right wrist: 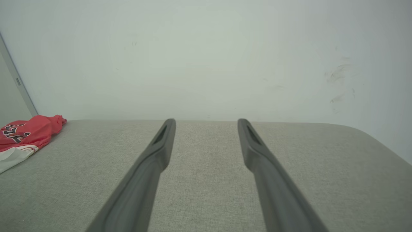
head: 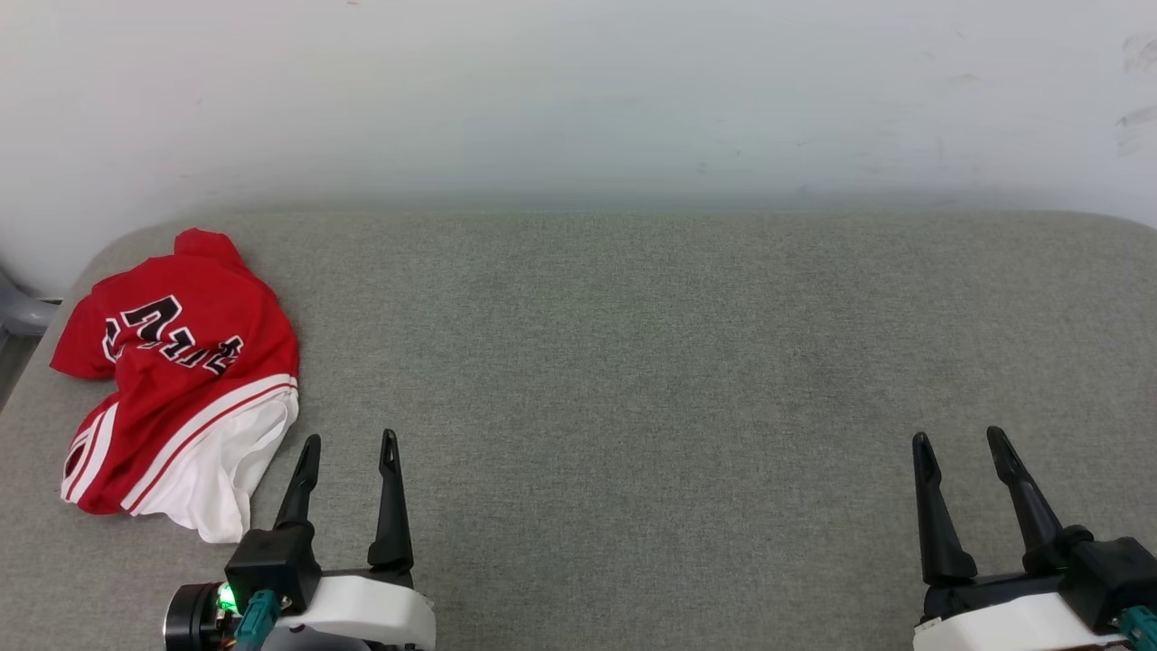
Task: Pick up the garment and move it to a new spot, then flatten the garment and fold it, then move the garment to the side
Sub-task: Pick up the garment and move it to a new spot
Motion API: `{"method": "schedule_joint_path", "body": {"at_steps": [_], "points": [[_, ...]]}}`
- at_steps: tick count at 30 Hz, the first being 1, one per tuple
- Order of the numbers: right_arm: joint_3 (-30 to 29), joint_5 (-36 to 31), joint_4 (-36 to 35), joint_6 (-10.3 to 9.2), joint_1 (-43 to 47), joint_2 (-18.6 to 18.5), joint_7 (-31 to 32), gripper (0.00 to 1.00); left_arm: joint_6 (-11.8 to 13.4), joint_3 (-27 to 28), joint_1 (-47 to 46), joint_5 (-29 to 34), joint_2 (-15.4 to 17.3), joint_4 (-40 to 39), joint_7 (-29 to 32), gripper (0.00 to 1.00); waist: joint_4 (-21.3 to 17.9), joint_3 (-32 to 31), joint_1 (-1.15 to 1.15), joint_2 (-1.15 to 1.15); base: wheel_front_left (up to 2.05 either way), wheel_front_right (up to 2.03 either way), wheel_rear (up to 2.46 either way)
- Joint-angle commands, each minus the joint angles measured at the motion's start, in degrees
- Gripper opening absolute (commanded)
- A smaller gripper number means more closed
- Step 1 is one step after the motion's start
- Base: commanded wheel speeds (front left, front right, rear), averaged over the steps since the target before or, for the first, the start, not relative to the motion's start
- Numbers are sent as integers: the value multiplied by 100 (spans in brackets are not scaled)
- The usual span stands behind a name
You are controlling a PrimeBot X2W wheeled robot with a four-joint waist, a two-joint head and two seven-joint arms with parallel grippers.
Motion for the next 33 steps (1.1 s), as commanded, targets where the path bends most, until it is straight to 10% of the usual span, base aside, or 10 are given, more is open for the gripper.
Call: {"method": "schedule_joint_path", "body": {"at_steps": [1, 33], "points": [[-17, 54, 20, -3, 59, 5, -18, 100, -33, 30, 50, -53, 11, 41, -30, 100, 3, -1, 0, 0, 0, 0, 0], [29, 55, 47, -3, 121, 5, -16, 100, 57, 169, -96, -88, 10, 398, -25, 100, 582, 96, 0, 0, 0, 0, 0]]}}
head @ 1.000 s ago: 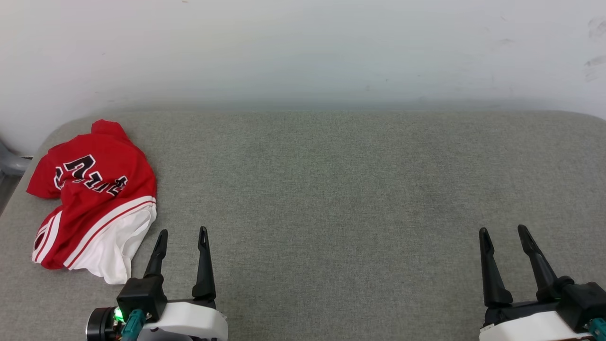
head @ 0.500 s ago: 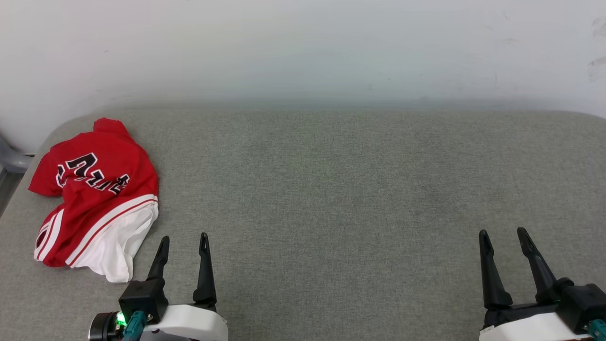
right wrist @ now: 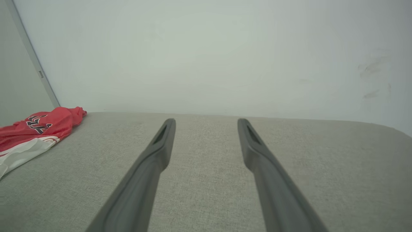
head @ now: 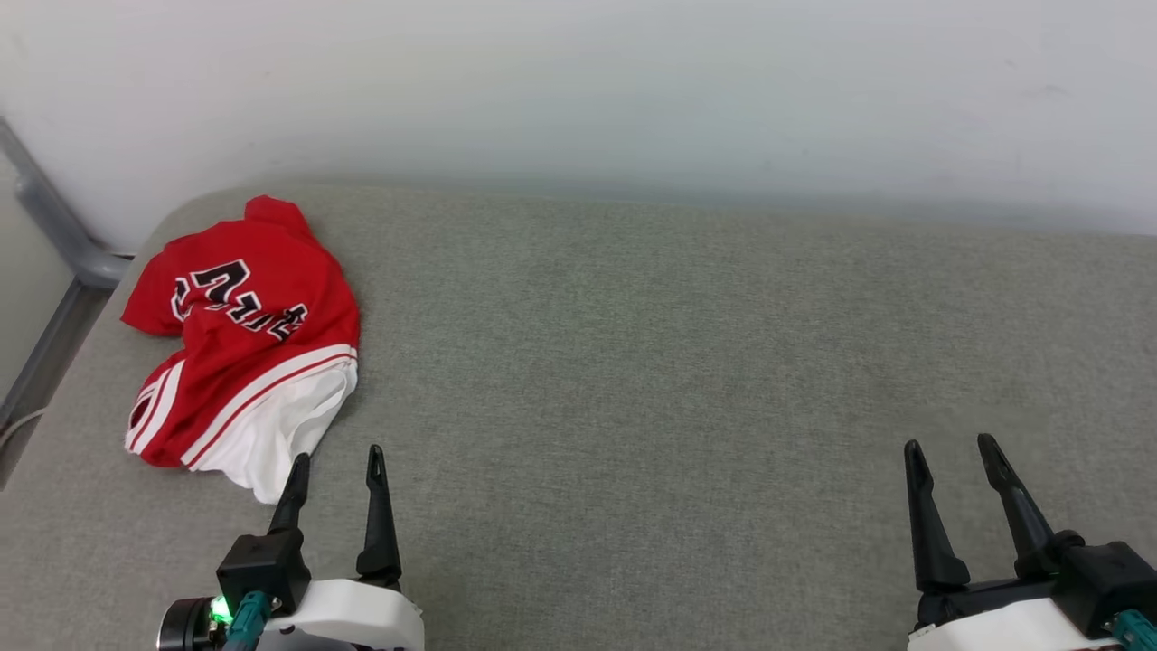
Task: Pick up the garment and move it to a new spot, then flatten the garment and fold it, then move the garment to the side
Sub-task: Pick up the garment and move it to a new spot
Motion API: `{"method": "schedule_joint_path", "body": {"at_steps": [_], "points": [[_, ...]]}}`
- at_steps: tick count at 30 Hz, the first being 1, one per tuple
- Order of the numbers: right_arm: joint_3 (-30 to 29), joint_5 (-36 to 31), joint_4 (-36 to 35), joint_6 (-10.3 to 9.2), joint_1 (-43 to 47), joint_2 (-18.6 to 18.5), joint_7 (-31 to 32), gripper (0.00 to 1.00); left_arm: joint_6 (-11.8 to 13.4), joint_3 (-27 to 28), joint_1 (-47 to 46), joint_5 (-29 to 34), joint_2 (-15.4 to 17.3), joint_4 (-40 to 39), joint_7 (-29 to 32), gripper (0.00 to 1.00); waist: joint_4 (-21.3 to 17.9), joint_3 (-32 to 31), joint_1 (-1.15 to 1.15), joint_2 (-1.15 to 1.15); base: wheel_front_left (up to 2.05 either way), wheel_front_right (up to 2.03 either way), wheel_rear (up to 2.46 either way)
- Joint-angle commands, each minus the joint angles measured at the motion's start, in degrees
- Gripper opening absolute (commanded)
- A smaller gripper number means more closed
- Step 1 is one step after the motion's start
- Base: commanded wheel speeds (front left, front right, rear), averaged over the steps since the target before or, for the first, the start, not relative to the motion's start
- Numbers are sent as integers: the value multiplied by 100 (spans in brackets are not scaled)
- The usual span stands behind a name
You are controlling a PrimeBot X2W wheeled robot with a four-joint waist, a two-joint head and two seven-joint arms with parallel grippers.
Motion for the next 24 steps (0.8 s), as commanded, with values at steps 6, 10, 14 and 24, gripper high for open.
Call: {"method": "schedule_joint_path", "body": {"at_steps": [6, 10, 14, 24], "points": [[44, -111, -27, -3, 39, 5, -14, 100, 70, 113, -53, 16, 10, 21, -18, 100, 525, 53, 0, 0, 0, 0, 0], [85, -152, -43, -2, 37, 5, -14, 100, 94, 179, -31, -11, 10, 41, -18, 100, 799, 67, 0, 0, 0, 0, 0], [106, -183, -53, -3, 26, 5, -14, 100, 115, 229, -17, -40, 10, 51, -17, 100, 1068, 89, 0, 0, 0, 0, 0], [195, -253, -49, -3, -19, 5, -13, 100, 123, 322, 6, -105, 9, 84, -18, 100, 1581, 141, 0, 0, 0, 0, 0]]}}
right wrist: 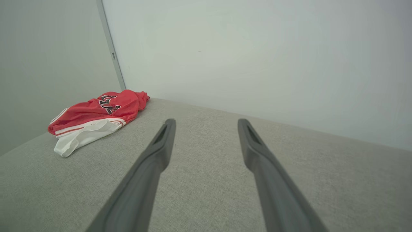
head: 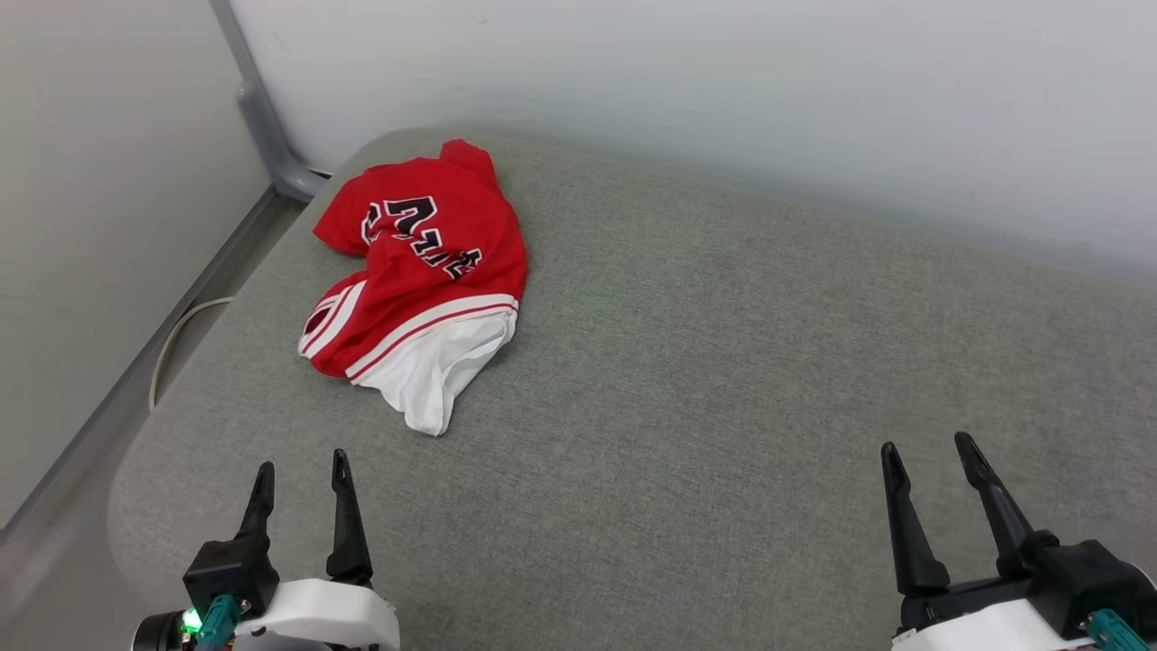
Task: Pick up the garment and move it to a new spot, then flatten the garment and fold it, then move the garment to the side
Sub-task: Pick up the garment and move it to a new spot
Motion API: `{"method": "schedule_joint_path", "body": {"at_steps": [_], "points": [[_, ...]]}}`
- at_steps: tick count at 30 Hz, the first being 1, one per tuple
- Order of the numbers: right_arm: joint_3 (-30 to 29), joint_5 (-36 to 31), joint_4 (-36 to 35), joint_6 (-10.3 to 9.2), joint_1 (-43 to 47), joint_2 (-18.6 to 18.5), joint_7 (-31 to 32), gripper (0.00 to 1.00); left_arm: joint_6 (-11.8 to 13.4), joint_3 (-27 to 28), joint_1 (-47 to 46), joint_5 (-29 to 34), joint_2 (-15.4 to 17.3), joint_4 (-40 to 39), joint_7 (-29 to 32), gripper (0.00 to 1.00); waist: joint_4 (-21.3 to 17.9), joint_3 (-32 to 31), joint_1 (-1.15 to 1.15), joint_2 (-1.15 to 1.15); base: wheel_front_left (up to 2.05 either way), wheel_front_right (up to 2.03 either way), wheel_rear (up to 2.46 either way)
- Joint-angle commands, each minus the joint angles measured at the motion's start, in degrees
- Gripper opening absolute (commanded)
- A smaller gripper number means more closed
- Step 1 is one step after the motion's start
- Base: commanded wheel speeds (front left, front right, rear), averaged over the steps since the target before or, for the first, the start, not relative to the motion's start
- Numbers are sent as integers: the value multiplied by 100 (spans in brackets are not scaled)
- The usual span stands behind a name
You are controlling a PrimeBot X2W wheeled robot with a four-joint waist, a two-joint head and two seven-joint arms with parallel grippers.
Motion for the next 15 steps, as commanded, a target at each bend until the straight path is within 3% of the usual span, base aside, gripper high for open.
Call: {"method": "schedule_joint_path", "body": {"at_steps": [1, 10, 15], "points": [[12, -18, -6, -2, -15, 5, -14, 100, 17, 10, 14, -16, 7, 5, -18, 100, 83, 14, 0, 0, 0, 0, 0], [64, -55, 5, -3, -41, 5, -14, 100, -23, 100, 10, -74, 8, 46, -17, 100, 194, 39, 0, 0, 0, 0, 0], [106, -114, -25, -3, -119, 5, -14, 100, -193, 364, -206, -89, 8, 41, -18, 100, 82, 109, 0, 0, 0, 0, 0]]}}
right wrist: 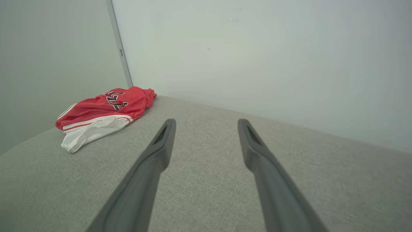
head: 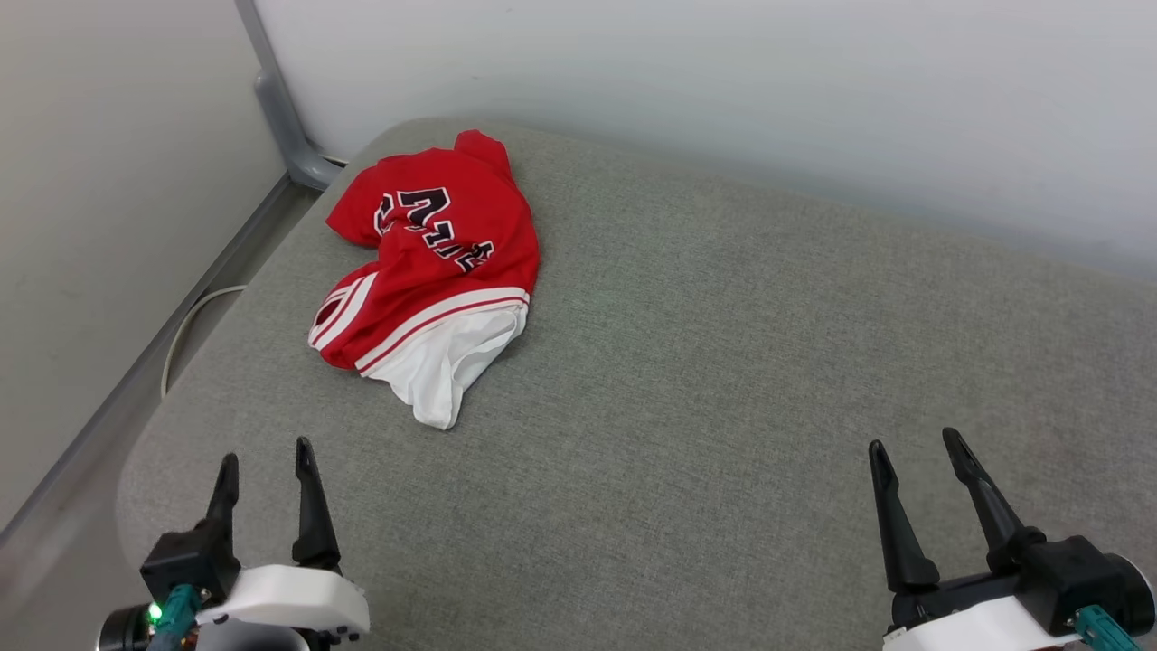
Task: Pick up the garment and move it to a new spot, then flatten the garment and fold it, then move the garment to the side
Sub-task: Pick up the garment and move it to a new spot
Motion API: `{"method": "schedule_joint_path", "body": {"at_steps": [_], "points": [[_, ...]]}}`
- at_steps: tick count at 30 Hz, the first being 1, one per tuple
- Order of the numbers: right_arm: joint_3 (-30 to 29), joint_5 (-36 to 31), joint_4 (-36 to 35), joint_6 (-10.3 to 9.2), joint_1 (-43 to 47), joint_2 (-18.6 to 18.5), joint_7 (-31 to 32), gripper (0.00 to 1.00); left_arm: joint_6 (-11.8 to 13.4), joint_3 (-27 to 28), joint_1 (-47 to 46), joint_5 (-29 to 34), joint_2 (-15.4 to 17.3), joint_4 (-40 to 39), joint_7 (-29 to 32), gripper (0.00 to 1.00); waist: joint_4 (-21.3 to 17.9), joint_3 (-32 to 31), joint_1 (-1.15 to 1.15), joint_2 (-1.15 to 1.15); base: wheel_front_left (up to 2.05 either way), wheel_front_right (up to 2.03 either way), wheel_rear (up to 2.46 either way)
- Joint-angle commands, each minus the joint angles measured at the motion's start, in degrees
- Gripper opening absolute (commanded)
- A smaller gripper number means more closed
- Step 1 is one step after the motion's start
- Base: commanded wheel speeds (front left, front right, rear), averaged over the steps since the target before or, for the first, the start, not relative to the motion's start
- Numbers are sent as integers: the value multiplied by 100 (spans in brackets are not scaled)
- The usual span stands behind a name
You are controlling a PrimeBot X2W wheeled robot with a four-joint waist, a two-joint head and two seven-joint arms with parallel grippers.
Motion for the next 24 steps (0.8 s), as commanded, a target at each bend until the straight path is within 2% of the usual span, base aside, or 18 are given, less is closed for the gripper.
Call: {"method": "schedule_joint_path", "body": {"at_steps": [1, 7, 14, 21, 24], "points": [[9, -43, -41, -4, -100, 5, -14, 100, -69, 70, -181, 63, 9, -28, -18, 100, -66, 66, 0, 0, 0, 0, 0], [22, -244, -174, -4, -293, 5, -14, 100, -556, 603, -1022, 122, 234, 71, -17, 100, -292, 455, 0, 0, 0, 0, 0], [13, -459, -385, -4, -544, 5, -14, 100, -864, 914, -2023, 234, 626, 275, -17, 100, -543, 960, 0, 0, 0, 0, 0], [27, -622, -644, -4, -787, 5, -13, 100, -1098, 845, -3087, 18, 1104, 832, -17, 100, -732, 1451, 0, 0, 0, 0, 0], [19, -679, -732, -4, -879, 5, -13, 100, -1130, 611, -3496, -87, 1435, 1231, -17, 100, -785, 1605, 0, 0, 0, 0, 0]]}}
